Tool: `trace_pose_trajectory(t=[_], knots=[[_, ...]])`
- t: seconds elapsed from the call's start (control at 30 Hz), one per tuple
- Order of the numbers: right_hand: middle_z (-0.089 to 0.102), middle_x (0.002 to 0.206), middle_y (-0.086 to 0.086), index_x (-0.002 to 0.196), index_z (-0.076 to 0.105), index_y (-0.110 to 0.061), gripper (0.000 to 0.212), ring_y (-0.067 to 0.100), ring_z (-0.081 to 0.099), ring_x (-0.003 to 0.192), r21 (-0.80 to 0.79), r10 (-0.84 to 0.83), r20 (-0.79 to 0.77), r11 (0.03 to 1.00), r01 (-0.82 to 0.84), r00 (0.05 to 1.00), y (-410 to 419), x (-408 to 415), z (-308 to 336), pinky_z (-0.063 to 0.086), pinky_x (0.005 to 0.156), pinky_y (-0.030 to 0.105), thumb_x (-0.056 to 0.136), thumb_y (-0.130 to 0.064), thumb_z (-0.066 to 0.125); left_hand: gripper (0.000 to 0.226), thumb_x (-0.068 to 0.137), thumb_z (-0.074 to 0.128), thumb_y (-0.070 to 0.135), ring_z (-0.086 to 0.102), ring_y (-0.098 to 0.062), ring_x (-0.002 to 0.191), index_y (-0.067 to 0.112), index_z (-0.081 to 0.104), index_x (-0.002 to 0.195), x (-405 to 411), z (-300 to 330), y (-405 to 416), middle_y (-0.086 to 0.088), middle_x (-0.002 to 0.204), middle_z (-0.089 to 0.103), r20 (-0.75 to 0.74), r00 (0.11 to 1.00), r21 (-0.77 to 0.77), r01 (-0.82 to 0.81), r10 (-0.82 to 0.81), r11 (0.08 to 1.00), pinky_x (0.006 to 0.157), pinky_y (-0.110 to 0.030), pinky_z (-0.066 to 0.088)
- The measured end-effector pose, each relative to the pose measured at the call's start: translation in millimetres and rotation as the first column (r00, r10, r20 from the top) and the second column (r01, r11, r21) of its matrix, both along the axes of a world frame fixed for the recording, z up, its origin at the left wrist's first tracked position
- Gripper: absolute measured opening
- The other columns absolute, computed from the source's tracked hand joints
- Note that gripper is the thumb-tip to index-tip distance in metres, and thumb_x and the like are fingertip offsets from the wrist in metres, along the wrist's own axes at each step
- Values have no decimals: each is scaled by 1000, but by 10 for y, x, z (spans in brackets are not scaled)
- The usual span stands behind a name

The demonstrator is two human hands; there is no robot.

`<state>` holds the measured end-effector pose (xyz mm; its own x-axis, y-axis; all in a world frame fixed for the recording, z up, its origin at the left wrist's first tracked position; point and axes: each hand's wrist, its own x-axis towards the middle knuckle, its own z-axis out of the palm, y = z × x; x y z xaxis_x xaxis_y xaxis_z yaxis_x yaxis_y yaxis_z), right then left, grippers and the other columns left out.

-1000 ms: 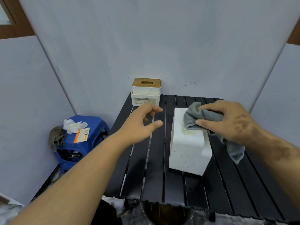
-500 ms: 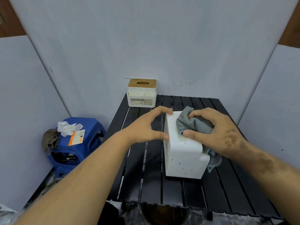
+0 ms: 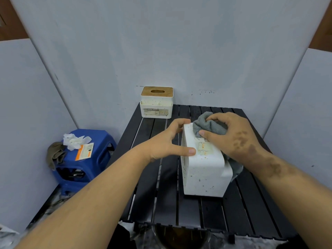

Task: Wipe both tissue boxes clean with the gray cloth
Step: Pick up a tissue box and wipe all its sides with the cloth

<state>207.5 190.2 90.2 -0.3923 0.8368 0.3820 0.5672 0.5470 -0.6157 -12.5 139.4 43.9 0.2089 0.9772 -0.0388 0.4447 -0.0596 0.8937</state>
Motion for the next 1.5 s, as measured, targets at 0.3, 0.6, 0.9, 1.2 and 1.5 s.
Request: trace_pose_trajectory(t=[0.3,0.6,0.9,1.2,1.5], knots=[[63,66,-13,76,69,-27,24,3,58,61,22,-1,132,1000,-2,991,163,-202,138,43,54,22,76,-48,79,116,63,84,49,29,1,148,36,15,155,41,-11,-14,22,156,34,59,998,-2,-33,33,999,106,-16,27],[63,66,-12,66,63,-28,28,7,58,61,31,-42,140,999,38,989,272,-176,122,41,54,24,77,-48,78,115,71,84,34,29,1,145,31,8,158,92,-14,-22,24,155,33,69,996,-9,-52,53,999,100,-7,27],[68,82,-4,85,74,-21,21,15,63,81,8,129,116,991,-130,985,169,-22,187,54,74,38,76,-39,81,123,62,86,50,32,0,146,35,9,157,118,10,-32,20,157,35,77,996,22,-50,48,999,101,-11,29],[67,86,-9,92,76,-39,26,8,63,85,-37,294,110,956,-292,949,-28,360,203,53,78,33,68,-37,87,78,68,80,53,34,0,144,50,47,139,83,49,-63,23,155,37,47,999,64,12,-15,998,105,-21,28],[67,88,-10,94,76,-39,31,12,66,86,12,378,89,925,-381,921,-294,630,201,52,74,23,64,-40,86,30,98,66,33,55,-15,128,36,64,128,172,3,-33,5,134,61,184,976,80,-133,116,988,114,-41,46]])
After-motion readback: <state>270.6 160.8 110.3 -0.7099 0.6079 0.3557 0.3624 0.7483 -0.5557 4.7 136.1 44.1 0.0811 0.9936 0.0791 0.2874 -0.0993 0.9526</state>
